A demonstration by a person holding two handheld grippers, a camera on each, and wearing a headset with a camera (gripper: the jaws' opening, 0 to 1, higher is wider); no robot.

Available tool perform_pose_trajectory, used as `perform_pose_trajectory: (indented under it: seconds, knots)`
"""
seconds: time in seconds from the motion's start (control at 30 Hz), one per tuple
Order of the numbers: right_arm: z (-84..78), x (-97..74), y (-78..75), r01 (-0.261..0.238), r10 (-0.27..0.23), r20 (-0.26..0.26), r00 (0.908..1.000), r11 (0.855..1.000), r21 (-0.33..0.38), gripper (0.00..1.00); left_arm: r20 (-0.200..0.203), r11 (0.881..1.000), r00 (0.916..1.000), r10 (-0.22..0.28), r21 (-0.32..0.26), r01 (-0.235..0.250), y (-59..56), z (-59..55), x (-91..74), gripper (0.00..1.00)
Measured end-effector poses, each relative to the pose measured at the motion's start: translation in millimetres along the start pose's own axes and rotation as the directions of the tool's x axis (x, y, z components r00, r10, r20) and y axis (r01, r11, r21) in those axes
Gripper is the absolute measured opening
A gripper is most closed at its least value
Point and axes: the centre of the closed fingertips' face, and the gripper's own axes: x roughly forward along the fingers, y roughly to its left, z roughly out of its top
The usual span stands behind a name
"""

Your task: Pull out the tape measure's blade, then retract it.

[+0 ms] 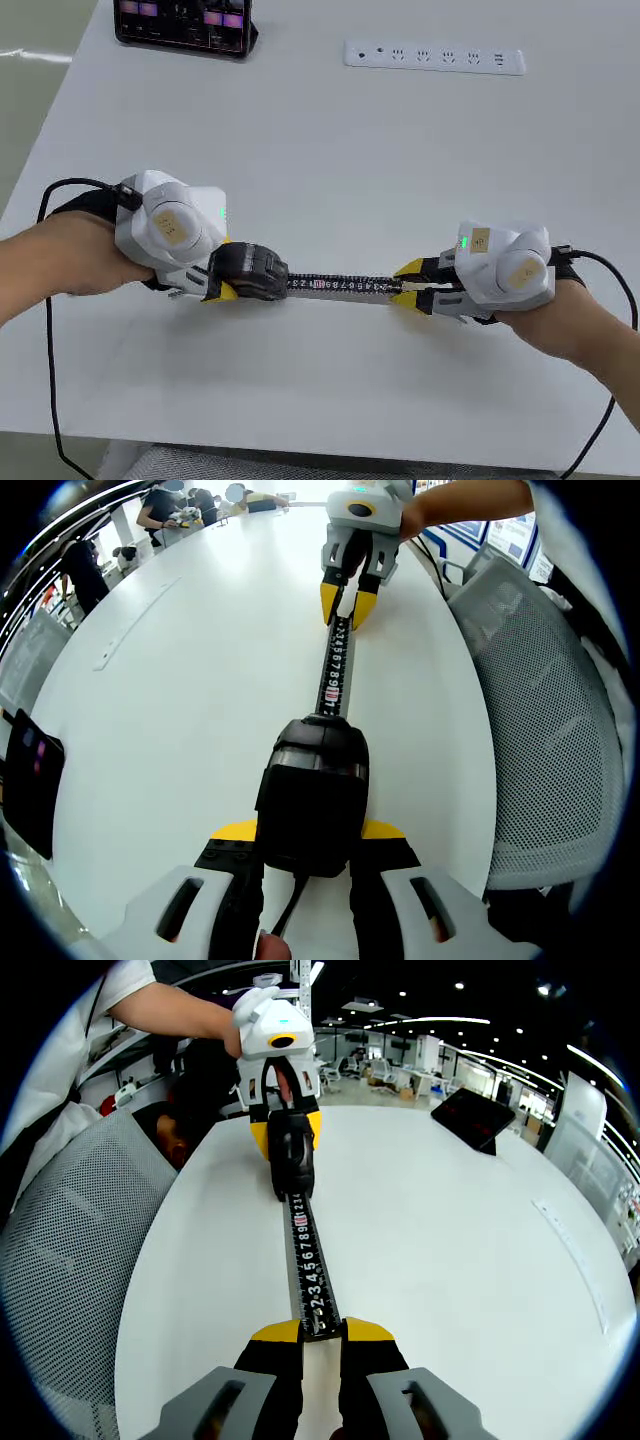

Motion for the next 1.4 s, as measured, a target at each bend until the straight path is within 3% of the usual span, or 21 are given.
perform_pose_trajectory:
  seconds: [1.4]
  knots:
    - [-29.9, -35.3, -4.5, 0.042, -0.040, -0.058, 0.9975, 0.999, 0.023, 0.09, -0.001, 1.000, 1.0000, 0.003, 0.001, -0.003, -1.1, 0.1, -1.2, 0.28]
